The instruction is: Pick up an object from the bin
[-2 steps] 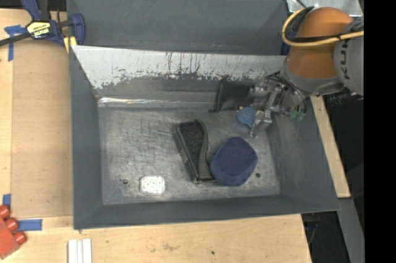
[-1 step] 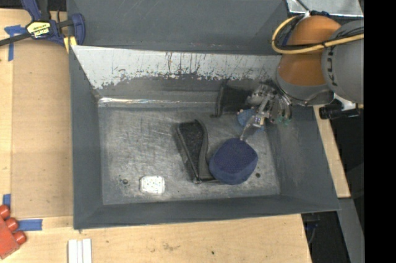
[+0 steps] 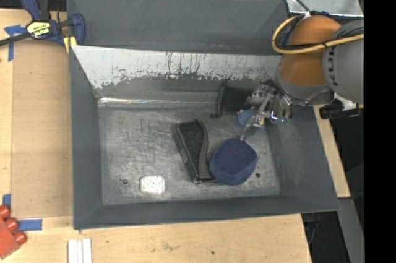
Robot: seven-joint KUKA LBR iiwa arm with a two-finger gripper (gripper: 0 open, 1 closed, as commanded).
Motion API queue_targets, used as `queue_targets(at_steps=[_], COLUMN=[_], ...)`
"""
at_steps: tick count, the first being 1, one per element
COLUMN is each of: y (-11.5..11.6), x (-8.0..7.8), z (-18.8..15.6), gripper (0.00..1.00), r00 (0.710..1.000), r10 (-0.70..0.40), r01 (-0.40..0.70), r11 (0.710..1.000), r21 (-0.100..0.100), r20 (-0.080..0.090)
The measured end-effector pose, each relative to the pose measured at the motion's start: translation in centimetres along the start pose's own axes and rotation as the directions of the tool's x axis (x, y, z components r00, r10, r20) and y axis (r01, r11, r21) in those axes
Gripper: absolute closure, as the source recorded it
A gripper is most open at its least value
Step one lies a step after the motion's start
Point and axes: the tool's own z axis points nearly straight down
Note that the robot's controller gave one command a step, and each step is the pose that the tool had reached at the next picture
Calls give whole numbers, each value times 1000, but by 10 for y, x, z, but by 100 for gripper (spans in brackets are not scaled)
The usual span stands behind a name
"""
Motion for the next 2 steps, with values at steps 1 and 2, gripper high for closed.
queue_targets(at_steps=[1, 2], y=[0, 0], x=[-4, -6], z=[-3, -118], gripper=[100, 100], r00=[1000, 1000], r10=[0, -2], r01=[0, 2], r11=[1000, 1000], r21=[-3, -4], r20=[17, 19])
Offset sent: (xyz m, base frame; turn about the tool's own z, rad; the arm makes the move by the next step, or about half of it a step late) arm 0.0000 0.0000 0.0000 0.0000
